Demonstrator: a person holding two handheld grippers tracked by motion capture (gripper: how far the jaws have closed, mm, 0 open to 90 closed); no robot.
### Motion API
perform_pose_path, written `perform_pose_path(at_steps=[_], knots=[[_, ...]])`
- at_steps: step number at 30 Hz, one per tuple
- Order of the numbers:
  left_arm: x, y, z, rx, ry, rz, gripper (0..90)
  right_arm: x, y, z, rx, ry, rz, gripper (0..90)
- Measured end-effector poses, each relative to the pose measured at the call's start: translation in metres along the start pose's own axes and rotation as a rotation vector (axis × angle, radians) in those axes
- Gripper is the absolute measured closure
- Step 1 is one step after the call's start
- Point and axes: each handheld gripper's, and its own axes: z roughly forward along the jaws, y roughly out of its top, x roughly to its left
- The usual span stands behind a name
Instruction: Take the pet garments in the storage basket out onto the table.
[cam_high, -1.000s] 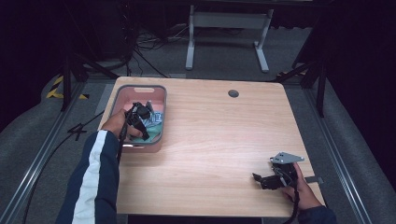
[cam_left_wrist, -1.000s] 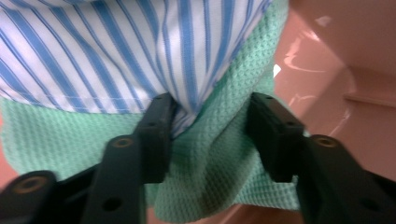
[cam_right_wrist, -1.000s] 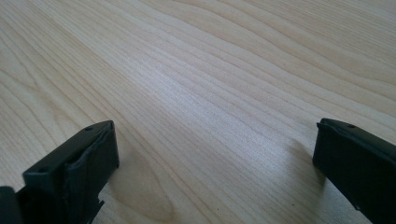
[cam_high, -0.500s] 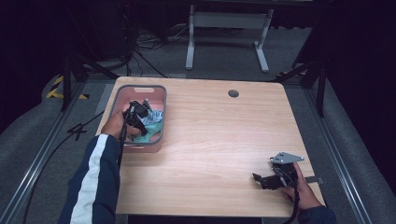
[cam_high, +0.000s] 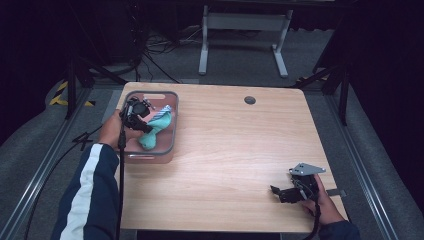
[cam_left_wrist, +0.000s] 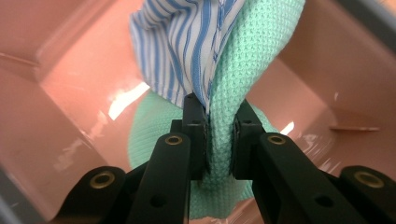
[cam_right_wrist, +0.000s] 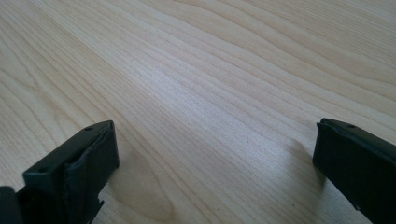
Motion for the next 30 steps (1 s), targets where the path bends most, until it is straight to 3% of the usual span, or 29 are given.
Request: perform_pose_path(at_steps=[10, 15, 30], knots=[[-0.007, -0.010, -0.030, -0.190, 0.061, -0.005, 80.5, 0.000, 0.000, 0.000, 0.000, 0.000, 0.000, 0.5], [-0.014, -0.010, -0.043, -0.239, 0.053, 0.006, 80.5, 0.000, 0.000, 0.000, 0.000, 0.000, 0.000, 0.5], [-0.027, -0.010, -0.077, -0.376, 0.098, 0.021, 80.5, 0.000, 0.000, 0.000, 0.001, -0.001, -0.001, 0.5]])
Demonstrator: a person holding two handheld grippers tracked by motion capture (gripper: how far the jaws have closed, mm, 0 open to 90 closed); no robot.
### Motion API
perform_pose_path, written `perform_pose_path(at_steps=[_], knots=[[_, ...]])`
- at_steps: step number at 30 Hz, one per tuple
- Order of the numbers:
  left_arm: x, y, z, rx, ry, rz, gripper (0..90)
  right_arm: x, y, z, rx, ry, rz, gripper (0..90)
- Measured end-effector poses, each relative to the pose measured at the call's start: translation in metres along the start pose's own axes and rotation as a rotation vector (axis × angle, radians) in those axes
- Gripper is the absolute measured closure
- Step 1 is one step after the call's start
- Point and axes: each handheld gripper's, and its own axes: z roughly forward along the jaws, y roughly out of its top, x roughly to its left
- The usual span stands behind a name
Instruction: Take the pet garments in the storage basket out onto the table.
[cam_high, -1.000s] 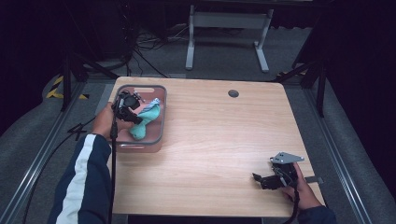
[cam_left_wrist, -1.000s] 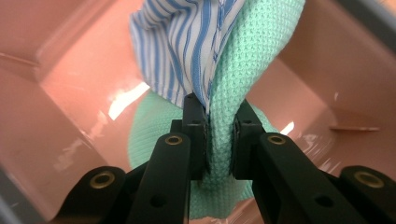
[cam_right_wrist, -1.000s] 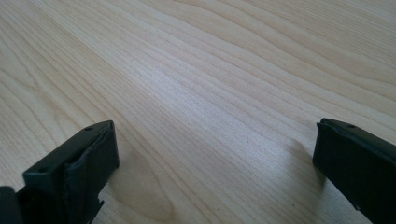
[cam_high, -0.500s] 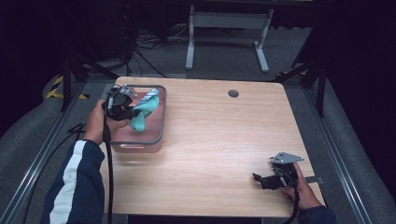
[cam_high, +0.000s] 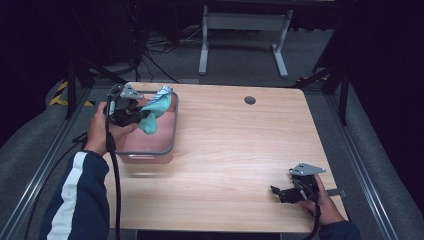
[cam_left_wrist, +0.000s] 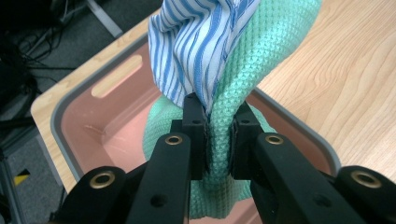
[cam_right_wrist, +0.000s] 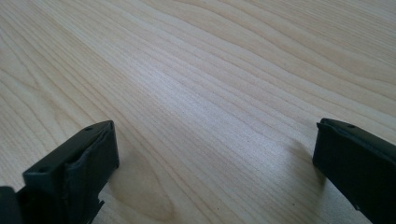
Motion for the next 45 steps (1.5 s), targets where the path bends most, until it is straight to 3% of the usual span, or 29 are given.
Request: perform_pose_path(at_steps=[2, 8, 17, 23, 28, 45], knots=[[-0.003, 0.000, -0.005, -0.021, 0.017, 0.007, 80.5, 0.000, 0.000, 0.000, 0.000, 0.000, 0.000, 0.5], [-0.011, 0.002, -0.016, -0.080, -0.014, 0.025, 80.5, 0.000, 0.000, 0.000, 0.000, 0.000, 0.001, 0.5], [-0.032, 0.013, -0.026, -0.114, -0.051, 0.087, 80.5, 0.000, 0.000, 0.000, 0.000, 0.000, 0.000, 0.5], [-0.042, 0.021, -0.026, -0.144, -0.082, 0.100, 80.5, 0.000, 0.000, 0.000, 0.000, 0.000, 0.001, 0.5], [-0.052, 0.027, -0.024, -0.155, -0.105, 0.119, 80.5, 0.000, 0.000, 0.000, 0.000, 0.000, 0.001, 0.5], [-0.099, 0.049, -0.011, -0.141, -0.199, 0.259, 80.5, 0.000, 0.000, 0.000, 0.001, 0.000, 0.001, 0.5]])
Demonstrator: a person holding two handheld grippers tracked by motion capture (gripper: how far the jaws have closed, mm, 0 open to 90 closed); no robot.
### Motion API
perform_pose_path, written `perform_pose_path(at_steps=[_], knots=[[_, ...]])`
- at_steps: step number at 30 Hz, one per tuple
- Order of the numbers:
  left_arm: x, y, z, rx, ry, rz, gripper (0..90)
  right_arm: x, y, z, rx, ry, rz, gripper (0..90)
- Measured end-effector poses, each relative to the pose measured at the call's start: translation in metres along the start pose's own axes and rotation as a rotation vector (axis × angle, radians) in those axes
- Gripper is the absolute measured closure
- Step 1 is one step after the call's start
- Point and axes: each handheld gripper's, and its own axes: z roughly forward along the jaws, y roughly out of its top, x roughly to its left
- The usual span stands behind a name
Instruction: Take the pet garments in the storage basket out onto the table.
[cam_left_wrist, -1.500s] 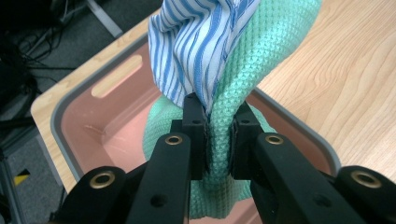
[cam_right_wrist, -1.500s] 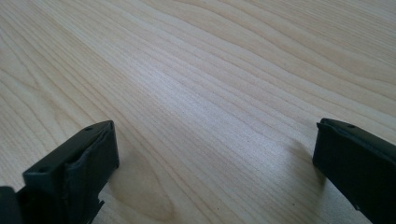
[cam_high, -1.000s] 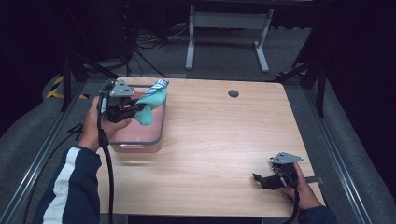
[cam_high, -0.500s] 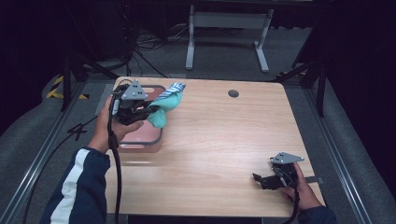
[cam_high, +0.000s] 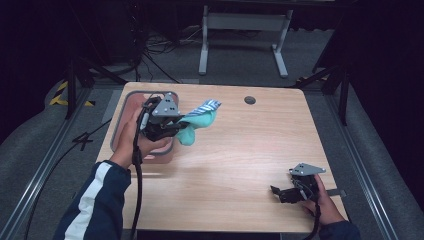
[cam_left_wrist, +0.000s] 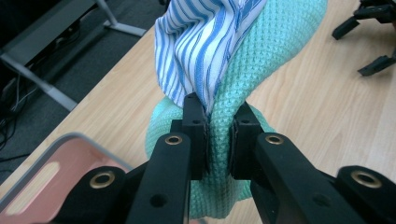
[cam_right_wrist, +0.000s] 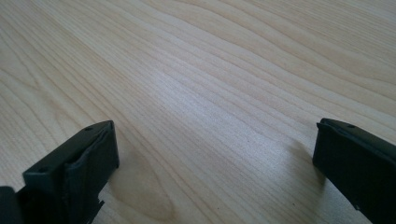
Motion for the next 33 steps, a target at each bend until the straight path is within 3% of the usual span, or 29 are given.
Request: perform_pose_path(at_steps=[14, 23, 33], knots=[[-0.022, 0.009, 0.037, 0.009, -0.082, 0.019, 80.4, 0.000, 0.000, 0.000, 0.000, 0.001, 0.001, 0.5], [-0.035, 0.004, 0.080, 0.051, -0.124, 0.021, 80.4, 0.000, 0.000, 0.000, 0.000, 0.000, 0.001, 0.5], [-0.046, -0.018, 0.131, 0.116, -0.167, -0.045, 80.1, 0.000, 0.000, 0.000, -0.001, 0.000, -0.001, 0.5]])
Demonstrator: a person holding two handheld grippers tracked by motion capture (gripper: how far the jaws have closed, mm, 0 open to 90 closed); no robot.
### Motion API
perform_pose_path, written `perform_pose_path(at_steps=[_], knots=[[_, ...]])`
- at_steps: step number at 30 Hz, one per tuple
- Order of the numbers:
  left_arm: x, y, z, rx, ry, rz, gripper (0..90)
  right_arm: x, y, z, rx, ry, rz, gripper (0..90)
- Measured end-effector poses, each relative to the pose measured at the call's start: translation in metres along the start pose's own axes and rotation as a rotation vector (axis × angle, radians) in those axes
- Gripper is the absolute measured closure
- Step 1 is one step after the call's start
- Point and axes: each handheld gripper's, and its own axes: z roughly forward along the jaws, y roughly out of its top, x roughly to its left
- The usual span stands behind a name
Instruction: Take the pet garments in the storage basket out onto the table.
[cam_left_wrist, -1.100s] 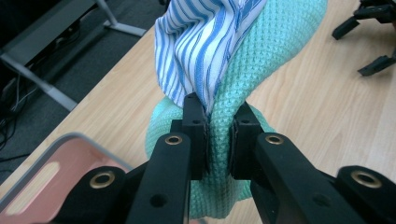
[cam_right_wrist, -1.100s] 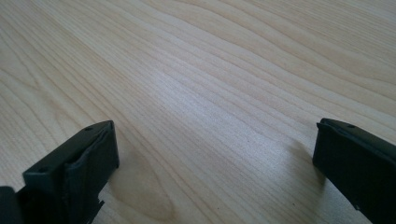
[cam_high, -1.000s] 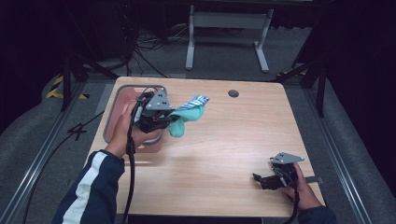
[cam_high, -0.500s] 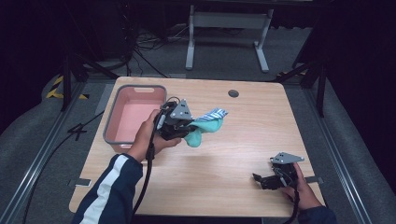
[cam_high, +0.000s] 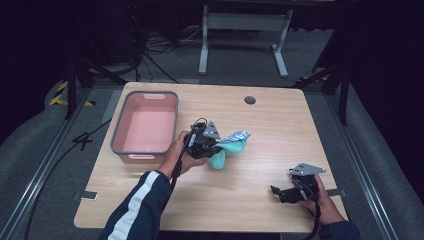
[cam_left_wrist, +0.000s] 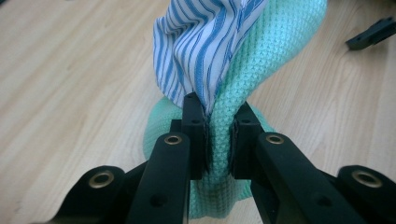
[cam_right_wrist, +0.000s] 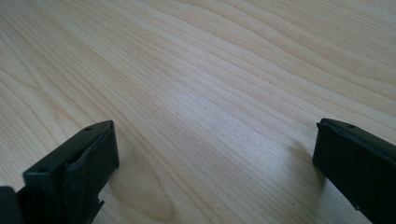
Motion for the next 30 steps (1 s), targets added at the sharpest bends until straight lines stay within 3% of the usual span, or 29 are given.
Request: perform_pose_path(at_steps=[7, 13, 16, 17, 21, 26, 30], knots=[[-0.008, -0.012, 0.032, 0.072, -0.003, -0.005, 79.2, 0.000, 0.000, 0.000, 0.000, 0.001, 0.000, 0.5], [-0.014, -0.019, 0.047, 0.076, -0.030, -0.018, 76.2, 0.000, 0.000, 0.000, 0.000, 0.001, 0.000, 0.5], [-0.019, -0.026, 0.057, 0.087, -0.037, -0.001, 73.1, 0.000, 0.000, 0.000, 0.000, 0.000, -0.001, 0.5], [-0.021, -0.031, 0.062, 0.078, -0.045, -0.015, 71.5, 0.000, 0.000, 0.000, 0.000, 0.001, 0.000, 0.5], [-0.020, -0.032, 0.059, 0.054, -0.073, -0.058, 65.5, 0.000, 0.000, 0.000, 0.000, 0.000, 0.000, 0.5], [-0.022, -0.026, 0.047, 0.035, -0.075, -0.043, 52.4, 0.000, 0.000, 0.000, 0.000, 0.000, 0.000, 0.5], [-0.024, -0.023, 0.041, 0.028, -0.054, -0.042, 43.6, 0.000, 0.000, 0.000, 0.000, 0.001, 0.000, 0.5]])
